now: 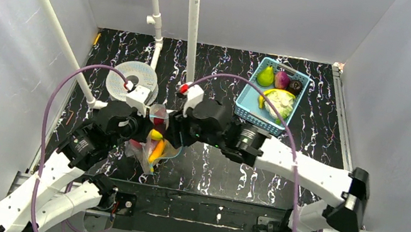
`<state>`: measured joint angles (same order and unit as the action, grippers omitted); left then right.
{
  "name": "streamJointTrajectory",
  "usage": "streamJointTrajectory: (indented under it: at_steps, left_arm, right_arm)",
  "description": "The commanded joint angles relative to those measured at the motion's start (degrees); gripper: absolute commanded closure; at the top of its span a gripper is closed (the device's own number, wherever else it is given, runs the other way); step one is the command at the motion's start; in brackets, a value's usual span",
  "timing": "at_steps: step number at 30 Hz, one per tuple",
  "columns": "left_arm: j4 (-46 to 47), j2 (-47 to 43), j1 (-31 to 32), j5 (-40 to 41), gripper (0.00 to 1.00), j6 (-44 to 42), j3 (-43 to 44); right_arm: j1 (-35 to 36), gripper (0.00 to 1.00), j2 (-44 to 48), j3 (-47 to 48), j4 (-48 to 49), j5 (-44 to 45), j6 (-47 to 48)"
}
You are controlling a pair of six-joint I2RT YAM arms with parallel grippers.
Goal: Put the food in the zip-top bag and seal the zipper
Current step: Adjust the fake fruit in the zipper food storage bag, then pick up the fake fruit from the bin.
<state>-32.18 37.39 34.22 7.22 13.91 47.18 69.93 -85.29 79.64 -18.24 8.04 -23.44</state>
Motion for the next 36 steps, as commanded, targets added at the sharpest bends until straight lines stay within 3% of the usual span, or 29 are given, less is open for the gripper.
streamJointTrajectory:
  at_steps: [1, 10, 18, 23, 27, 36]
  left_arm:
    - [0.6, 0.2, -0.2, 0.1, 1.0, -0.3, -0.4]
    - [0.6, 0.8, -0.2, -0.4, 1.0, -0.4, -0.2]
    - [0.4, -0.2, -0.3, -0.2, 1.0, -0.4, -0.3]
    - [0.5, -0.6, -0.3, -1.0, 1.0, -0.4, -0.2]
    - [0.3, -0.9, -0.3, -1.1, 1.0, -0.4, -0.2]
    - [0.5, -1.3, -0.5, -1.5, 1.0, -0.4, -0.1]
  right_arm:
    - [-3.0, 0.4, 7.4, -5.2, 3.0, 6.1, 2.5]
    - [-22.8, 0.29, 14.1, -13.6, 4.3, 13.0, 2.3]
    - [-36.6, 0.29, -4.4, 1.7, -8.8, 18.4, 3.4]
    - [-39.8, 0.45, -17.4, 12.9, -16.4, 19.1, 5.8]
    - [-41.3, 0.51, -23.8, 16.4, -18.5, 19.4, 7.4]
    - [-46.0, 0.5, -29.5, 15.9, -18.5, 13.3, 8.9]
